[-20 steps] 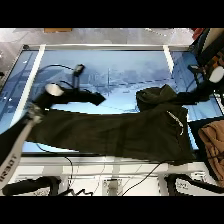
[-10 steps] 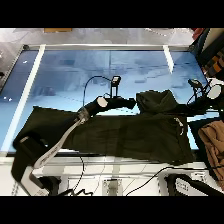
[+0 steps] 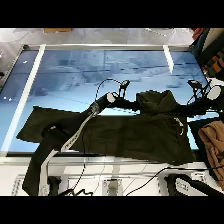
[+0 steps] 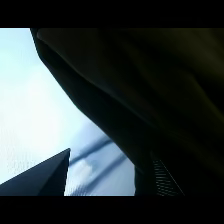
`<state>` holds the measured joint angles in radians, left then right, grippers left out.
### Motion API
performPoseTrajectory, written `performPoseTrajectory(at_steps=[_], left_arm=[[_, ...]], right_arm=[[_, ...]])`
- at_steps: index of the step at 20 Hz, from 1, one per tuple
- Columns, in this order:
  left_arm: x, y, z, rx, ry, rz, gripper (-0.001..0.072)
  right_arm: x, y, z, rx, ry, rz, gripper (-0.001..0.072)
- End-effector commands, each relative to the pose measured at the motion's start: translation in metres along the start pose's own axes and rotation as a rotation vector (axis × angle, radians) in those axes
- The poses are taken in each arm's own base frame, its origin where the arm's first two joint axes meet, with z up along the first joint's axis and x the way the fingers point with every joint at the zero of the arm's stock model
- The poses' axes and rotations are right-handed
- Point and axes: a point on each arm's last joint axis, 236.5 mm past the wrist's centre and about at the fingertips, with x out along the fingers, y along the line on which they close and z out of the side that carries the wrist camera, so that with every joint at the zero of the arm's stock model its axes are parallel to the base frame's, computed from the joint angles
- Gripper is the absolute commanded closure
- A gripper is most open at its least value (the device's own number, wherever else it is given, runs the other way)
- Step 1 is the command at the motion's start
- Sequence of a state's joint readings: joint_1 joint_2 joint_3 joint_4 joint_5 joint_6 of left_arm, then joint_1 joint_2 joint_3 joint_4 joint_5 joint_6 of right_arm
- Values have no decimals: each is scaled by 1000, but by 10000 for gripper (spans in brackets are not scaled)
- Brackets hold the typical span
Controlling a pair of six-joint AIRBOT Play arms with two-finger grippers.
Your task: Fold the clothes and pants, and hang the long-sleeved shirts on hangers.
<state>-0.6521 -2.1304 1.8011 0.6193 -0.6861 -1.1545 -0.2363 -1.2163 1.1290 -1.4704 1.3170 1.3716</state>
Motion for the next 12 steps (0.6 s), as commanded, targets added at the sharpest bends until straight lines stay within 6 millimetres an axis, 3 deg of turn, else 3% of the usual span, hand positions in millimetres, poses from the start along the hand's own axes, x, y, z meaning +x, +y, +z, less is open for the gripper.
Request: performPoseTrajectory(at_steps=[1,7,9,10,11,12], left_arm=[[16,6,-11,-70,53,-19,209],[28,4,3,-51,4,-19,346],[31,3,11,-44,-36,-7,356],[33,0,14,-39,-59,-3,389],[35,-4,17,-34,-77,-2,481],[36,-8,20,-27,-95,1,507]], right_arm=[[0,0,0,0,-1,1,684],[0,0,-1,1,2,1,684],[0,0,0,0,1,1,685],[0,0,-1,0,2,1,684],[0,0,-1,0,2,1,684],[0,0,-1,0,2,1,685]])
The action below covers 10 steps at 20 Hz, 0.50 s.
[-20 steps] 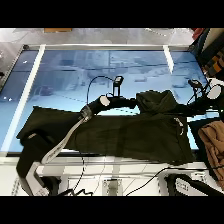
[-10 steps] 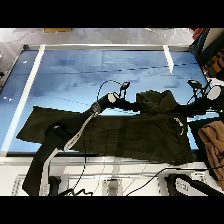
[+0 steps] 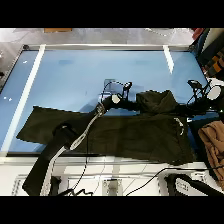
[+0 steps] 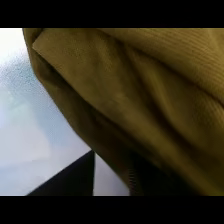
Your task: Fold the clothes and pants, and hang the long-sleeved shirts on hangers.
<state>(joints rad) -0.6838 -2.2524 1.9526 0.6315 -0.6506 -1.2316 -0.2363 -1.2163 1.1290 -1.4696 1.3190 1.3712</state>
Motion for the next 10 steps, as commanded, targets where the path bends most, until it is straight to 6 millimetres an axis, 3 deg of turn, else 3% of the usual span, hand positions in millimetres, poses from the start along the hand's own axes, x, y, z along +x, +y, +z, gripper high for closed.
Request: performPoseTrajectory(at_steps=[1,2,6,10], left_arm=[[6,-10,14,10,-74,7,601],[6,-10,14,10,-77,8,690],[-7,1,32,8,-114,23,691],[-61,24,85,112,-195,112,692]], right_arm=[[0,0,0,1,0,0,685],[0,0,0,0,0,0,685],[0,0,-1,0,3,1,684],[0,0,-1,0,2,0,684]])
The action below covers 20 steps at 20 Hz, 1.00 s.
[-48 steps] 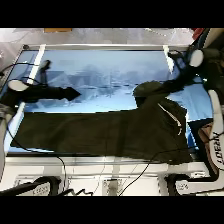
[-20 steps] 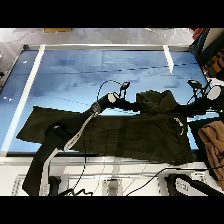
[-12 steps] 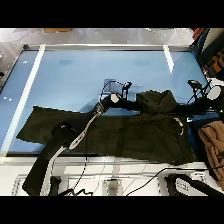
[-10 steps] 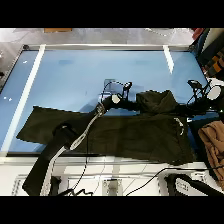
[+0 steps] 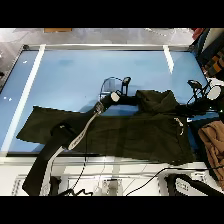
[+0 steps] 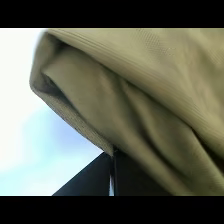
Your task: Fold the clothes and pants, and hang the long-sleeved shirts on hangers.
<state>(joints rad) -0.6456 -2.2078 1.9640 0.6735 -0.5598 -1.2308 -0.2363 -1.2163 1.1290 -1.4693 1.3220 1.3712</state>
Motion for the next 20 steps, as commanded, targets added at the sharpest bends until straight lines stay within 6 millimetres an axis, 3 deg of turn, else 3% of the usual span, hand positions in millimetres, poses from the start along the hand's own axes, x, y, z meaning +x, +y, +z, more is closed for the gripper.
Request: performPoseTrajectory(at_steps=[1,3,6,10,11,12,13,14,17,20], left_arm=[[-42,22,50,108,-68,79,692],[-77,27,80,173,-96,120,692],[-145,38,126,330,-132,242,691],[-258,58,191,586,-208,528,690],[-286,63,205,641,-226,604,690],[-311,67,217,688,-241,676,690],[-336,71,227,722,-255,740,690],[-357,75,234,741,-263,790,689],[-395,98,231,713,-215,875,689],[-409,141,183,583,4,908,689]], right_arm=[[0,0,1,0,-4,-1,684],[0,0,2,1,-8,1,685],[-1,12,12,16,-51,50,684],[-11,43,54,82,-225,192,683],[-15,49,66,103,-274,225,635],[-19,53,77,122,-319,250,466],[-22,55,83,134,-346,261,206],[-24,53,87,136,-363,257,-8],[-25,45,94,133,-398,224,13],[-22,36,91,112,-389,181,13]])
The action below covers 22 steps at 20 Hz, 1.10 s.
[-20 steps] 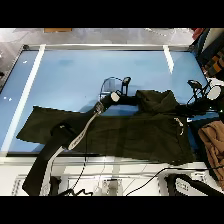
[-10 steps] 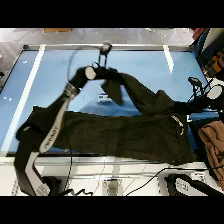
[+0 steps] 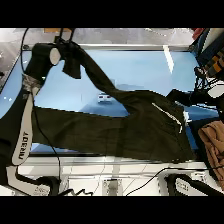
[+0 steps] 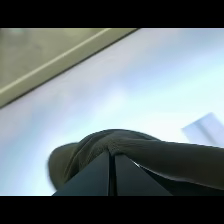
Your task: Fold the clothes and pants, and hang the long-sleeved shirts on hangers.
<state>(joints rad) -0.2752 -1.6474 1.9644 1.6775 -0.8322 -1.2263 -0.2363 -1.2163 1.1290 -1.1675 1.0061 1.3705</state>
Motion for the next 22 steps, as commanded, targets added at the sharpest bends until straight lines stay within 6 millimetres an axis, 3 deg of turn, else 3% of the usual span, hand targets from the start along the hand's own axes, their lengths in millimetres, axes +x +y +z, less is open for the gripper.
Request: performPoseTrajectory(at_steps=[1,4,7,9,11,14,15,18,20,21,22], left_arm=[[-13,23,-77,-5,293,1,689],[-23,28,-146,-55,542,-47,689],[-33,32,-186,-76,686,-82,690],[-42,17,-200,37,730,-225,691],[-62,-15,-205,201,738,-463,690],[-76,-54,-185,447,559,-733,691],[-68,-56,-176,497,489,-736,691],[-14,-37,-164,540,387,-577,690],[23,-8,-180,608,428,-438,689],[37,6,-192,656,469,-379,612],[47,16,-199,663,502,-329,386]], right_arm=[[-1,-9,6,-23,-25,-39,15],[-1,-14,5,-37,-20,-61,17],[-1,-14,5,-39,-20,-62,18],[-1,-14,5,-39,-20,-63,17],[-1,-16,5,-42,-19,-68,17],[-1,-20,4,-54,-15,-85,17],[-1,-20,4,-56,-15,-88,17],[-1,-21,4,-57,-14,-90,17],[-1,-21,4,-57,-14,-90,17],[-1,-21,4,-57,-14,-90,18],[-1,-21,4,-57,-14,-91,18]])
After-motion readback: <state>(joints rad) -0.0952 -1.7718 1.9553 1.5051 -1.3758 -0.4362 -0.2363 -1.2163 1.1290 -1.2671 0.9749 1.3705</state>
